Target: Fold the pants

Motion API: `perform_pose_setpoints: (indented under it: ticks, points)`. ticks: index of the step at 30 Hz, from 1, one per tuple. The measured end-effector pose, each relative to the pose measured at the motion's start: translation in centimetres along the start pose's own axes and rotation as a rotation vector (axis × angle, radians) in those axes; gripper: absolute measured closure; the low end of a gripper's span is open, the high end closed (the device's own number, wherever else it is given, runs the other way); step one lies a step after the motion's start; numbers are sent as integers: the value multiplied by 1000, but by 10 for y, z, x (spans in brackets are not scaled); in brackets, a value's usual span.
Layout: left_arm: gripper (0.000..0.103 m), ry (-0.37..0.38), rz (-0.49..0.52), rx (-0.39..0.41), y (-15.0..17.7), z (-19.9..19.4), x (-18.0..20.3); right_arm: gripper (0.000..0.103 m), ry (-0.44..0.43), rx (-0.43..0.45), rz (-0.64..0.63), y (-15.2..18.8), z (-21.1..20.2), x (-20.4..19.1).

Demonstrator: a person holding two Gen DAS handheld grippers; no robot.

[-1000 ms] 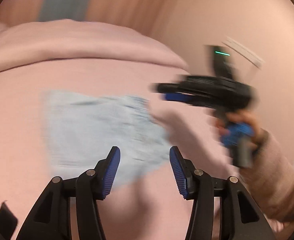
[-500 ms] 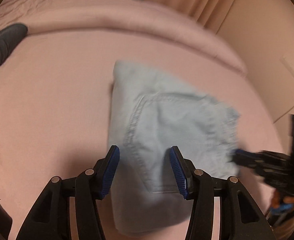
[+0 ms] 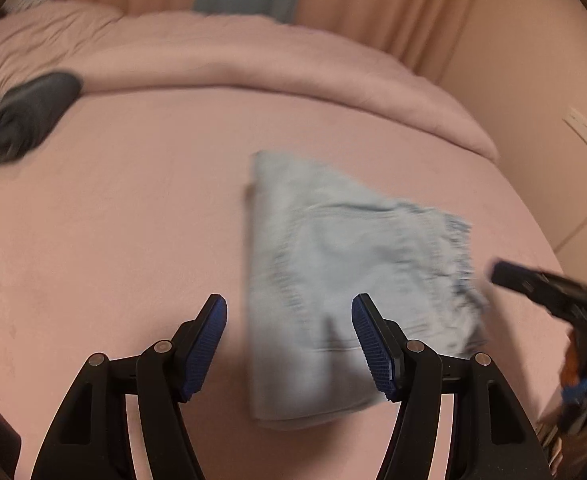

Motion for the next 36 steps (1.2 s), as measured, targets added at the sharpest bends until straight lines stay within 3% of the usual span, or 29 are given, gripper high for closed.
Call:
perform_pose_setpoints:
  ticks: [6, 10, 12, 19, 26, 30, 32, 36]
  points:
    - [39, -2, 113, -45, -8, 31, 46, 74, 33, 86, -52, -40, 5, -9]
    - [39, -41, 160, -110, -5, 59, 54, 77, 94, 32, -38, -50, 37, 5]
    - [39, -47, 157, -117, -4, 64, 57, 77, 93, -44, 10, -44, 61, 19]
    - [39, -27, 148, -121, -7, 65, 57, 76, 29, -29, 58, -44, 53, 26]
    - [39, -25, 147, -120, -10, 63, 56, 74, -22, 47, 15, -26, 9, 2]
    - [38, -28, 151, -124, -9, 65, 56, 74, 25, -11, -58, 4, 17, -4]
    - [38, -47, 162, -122, -7, 66, 57, 76, 88, -64, -71, 18, 36, 1]
    - [38, -52, 161, -119, -6, 65, 56, 75, 141, -13, -102, 20, 42, -3]
Point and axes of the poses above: each gripper's, at about its wrist camera, not at the fingertips, and z roughly the way its jaws point, x to its right, y to its underside, the point moved 8 cm from there along z, roughly the way its jaws point, and after that the axes turned 9 degrees about -x, right-handed, at the moved point
